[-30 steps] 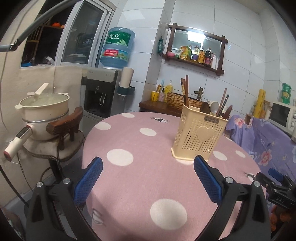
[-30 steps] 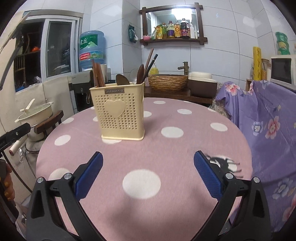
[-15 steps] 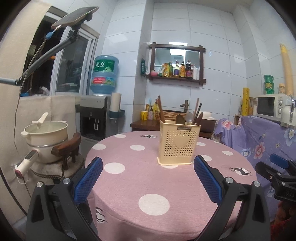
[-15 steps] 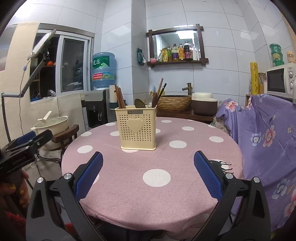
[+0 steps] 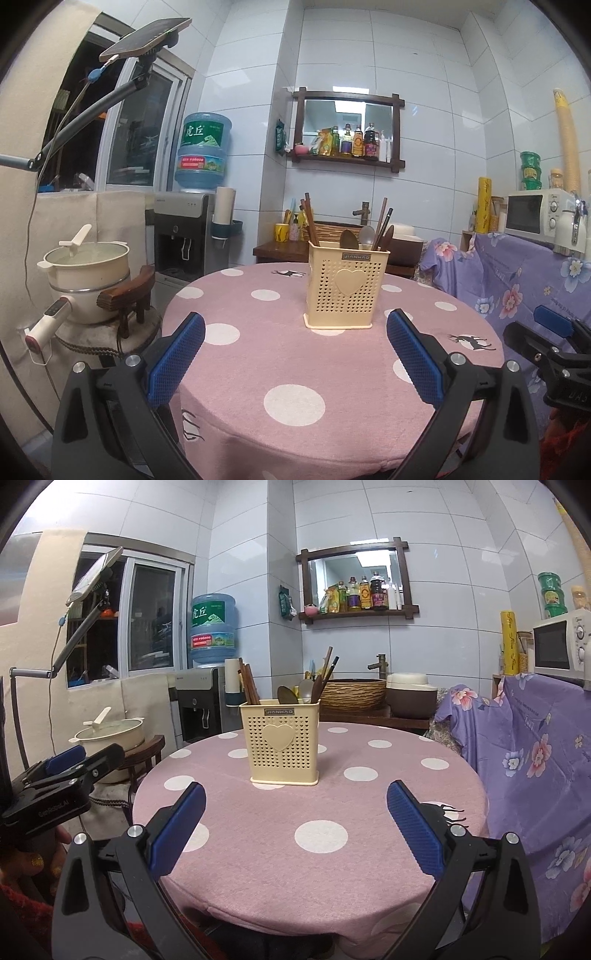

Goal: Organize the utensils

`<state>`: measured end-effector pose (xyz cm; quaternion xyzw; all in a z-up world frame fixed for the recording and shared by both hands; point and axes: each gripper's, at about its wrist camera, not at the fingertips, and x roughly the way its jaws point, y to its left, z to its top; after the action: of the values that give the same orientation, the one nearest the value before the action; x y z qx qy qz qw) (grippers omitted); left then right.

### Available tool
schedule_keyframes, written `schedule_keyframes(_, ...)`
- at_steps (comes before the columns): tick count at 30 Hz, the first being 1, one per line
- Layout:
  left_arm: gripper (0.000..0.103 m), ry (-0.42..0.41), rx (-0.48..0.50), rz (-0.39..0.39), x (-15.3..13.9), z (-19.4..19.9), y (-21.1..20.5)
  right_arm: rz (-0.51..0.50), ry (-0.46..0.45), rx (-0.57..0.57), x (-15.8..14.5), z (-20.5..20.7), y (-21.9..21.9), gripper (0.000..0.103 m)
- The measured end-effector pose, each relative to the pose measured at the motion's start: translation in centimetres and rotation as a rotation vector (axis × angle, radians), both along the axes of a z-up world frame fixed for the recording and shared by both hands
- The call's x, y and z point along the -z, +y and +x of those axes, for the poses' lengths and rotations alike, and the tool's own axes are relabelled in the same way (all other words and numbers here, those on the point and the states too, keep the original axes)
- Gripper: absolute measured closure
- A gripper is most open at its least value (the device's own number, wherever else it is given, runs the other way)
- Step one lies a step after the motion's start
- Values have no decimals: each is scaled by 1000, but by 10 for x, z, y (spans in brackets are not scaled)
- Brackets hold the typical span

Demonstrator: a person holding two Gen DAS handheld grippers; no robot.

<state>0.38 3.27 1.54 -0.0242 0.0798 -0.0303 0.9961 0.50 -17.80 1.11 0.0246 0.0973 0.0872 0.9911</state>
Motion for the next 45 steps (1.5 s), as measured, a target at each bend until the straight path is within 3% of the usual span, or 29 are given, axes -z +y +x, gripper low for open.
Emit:
schedule_keyframes(24, 5, 31, 23, 8, 2, 3, -5, -13, 23, -4, 6, 2, 4, 6)
schedule_keyframes(32, 5, 33, 44, 46, 4, 1, -12, -23, 28, -7, 8, 2, 6, 6)
schedule_keyframes(45, 5, 60, 54, -20, 6, 5, -1, -23, 35, -8, 9, 4, 7, 6)
